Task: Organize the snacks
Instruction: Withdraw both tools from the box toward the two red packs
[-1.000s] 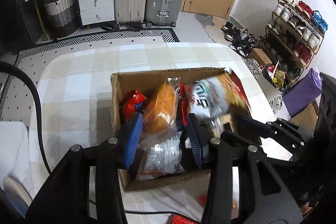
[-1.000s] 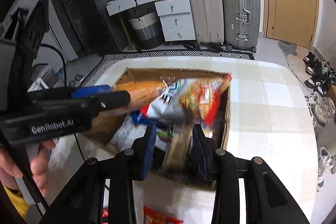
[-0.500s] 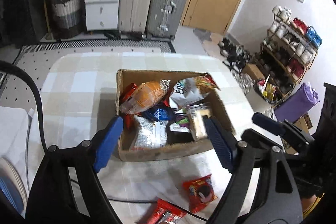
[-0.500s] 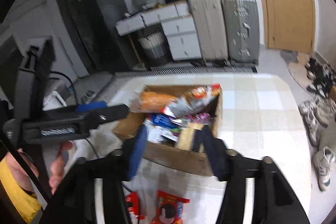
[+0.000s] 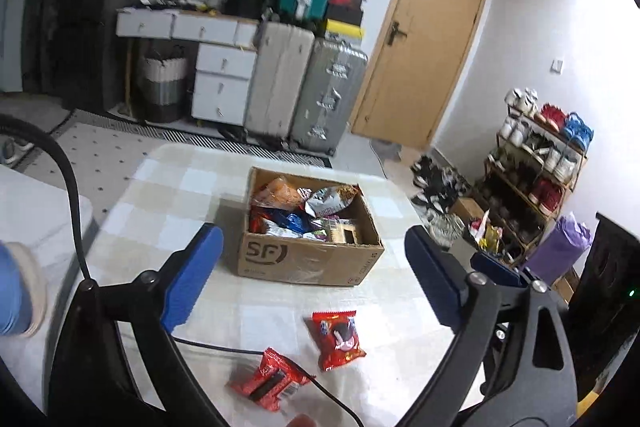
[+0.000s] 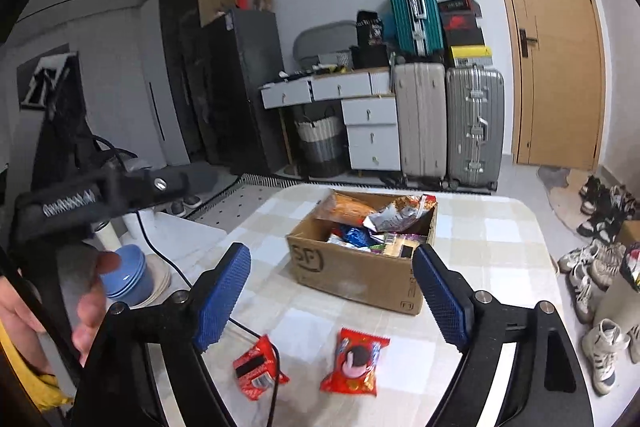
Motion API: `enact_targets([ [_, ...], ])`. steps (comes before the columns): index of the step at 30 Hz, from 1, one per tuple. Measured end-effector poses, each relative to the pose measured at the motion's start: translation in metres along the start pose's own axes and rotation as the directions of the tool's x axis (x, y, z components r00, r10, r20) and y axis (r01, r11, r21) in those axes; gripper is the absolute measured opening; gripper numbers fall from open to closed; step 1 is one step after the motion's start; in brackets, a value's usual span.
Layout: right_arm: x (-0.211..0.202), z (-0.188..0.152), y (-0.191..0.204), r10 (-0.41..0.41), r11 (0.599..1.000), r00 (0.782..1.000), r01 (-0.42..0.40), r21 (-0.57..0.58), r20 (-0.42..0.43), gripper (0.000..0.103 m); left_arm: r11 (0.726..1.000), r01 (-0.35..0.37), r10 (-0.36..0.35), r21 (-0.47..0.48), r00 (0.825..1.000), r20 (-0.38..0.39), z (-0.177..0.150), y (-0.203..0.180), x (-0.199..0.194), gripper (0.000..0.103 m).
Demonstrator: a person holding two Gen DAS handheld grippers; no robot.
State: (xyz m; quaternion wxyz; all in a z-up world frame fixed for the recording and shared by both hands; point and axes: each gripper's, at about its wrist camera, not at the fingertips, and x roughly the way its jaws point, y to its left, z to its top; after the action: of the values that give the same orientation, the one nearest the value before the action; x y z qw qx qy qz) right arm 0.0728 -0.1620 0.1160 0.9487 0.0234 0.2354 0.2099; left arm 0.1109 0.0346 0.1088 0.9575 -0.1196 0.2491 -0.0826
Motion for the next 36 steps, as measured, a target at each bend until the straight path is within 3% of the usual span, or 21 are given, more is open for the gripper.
enact_targets([
  [2, -0.020, -0.004, 0.010, -0.003, 1.000, 1.000, 0.004, -0.011, 0.030, 0.085, 1.000, -0.025, 0.025, -0.019, 0.999, 0.038, -0.006, -0.001, -0.037, 0.102],
  [3, -0.031, -0.005, 0.015, -0.006, 1.000, 0.999, 0.007, -0.015, 0.047, 0.085, 1.000, 0.011, -0.009, -0.028, 0.997, 0.072, -0.008, -0.002, -0.057, 0.102],
  [7, -0.065, -0.005, 0.032, -0.020, 0.999, 0.994, 0.025, -0.037, 0.111, 0.085, 0.999, 0.026, -0.031, 0.037, 0.992, 0.125, -0.006, -0.020, -0.097, 0.102],
  [9, -0.075, -0.006, 0.041, -0.045, 0.997, 0.992, 0.052, -0.055, 0.122, 0.086, 0.994, 0.017, -0.032, 0.111, 0.991, 0.132, -0.001, -0.038, -0.096, 0.102],
  [12, -0.082, -0.012, 0.046, -0.083, 0.995, 0.989, 0.090, -0.051, 0.125, 0.086, 0.978, -0.009, -0.008, 0.208, 0.997, 0.082, 0.003, -0.055, -0.078, 0.102],
  [17, -0.080, -0.029, 0.044, -0.060, 0.998, 0.995, 0.062, -0.025, 0.074, 0.086, 0.984, 0.025, -0.035, 0.176, 0.998, 0.055, 0.015, -0.062, -0.063, 0.102],
  [20, -0.077, -0.036, 0.038, -0.037, 0.999, 0.998, 0.039, -0.033, 0.050, 0.086, 0.989, 0.042, -0.051, 0.139, 0.996, 0.067, 0.014, -0.059, -0.080, 0.102],
  [22, -0.080, -0.040, 0.035, -0.021, 0.999, 0.998, 0.023, -0.032, 0.063, 0.086, 0.988, 0.015, -0.029, 0.155, 0.996, 0.086, 0.011, -0.058, -0.087, 0.102],
  [26, -0.097, -0.048, 0.032, -0.011, 1.000, 0.994, 0.014, -0.028, 0.113, 0.086, 0.985, -0.024, -0.004, 0.174, 0.988, 0.157, -0.011, -0.052, -0.132, 0.102],
  [29, -0.117, -0.057, 0.029, 0.002, 1.000, 0.986, -0.001, -0.008, 0.165, 0.088, 0.991, -0.056, 0.031, 0.125, 0.981, 0.191, -0.037, -0.038, -0.174, 0.102],
  [31, -0.130, -0.068, 0.030, 0.014, 1.000, 0.979, -0.015, 0.003, 0.202, 0.093, 0.992, -0.112, 0.099, 0.065, 0.979, 0.179, -0.061, -0.021, -0.197, 0.102],
  [33, -0.139, -0.080, 0.031, 0.014, 1.000, 0.970, -0.014, -0.001, 0.245, 0.098, 0.992, -0.126, 0.124, -0.005, 0.976, 0.178, -0.090, 0.000, -0.206, 0.102],
  [36, -0.136, -0.096, 0.034, -0.012, 1.000, 0.969, 0.018, -0.024, 0.248, 0.101, 0.975, -0.211, 0.219, -0.068, 0.967, 0.128, -0.133, 0.030, -0.191, 0.102],
])
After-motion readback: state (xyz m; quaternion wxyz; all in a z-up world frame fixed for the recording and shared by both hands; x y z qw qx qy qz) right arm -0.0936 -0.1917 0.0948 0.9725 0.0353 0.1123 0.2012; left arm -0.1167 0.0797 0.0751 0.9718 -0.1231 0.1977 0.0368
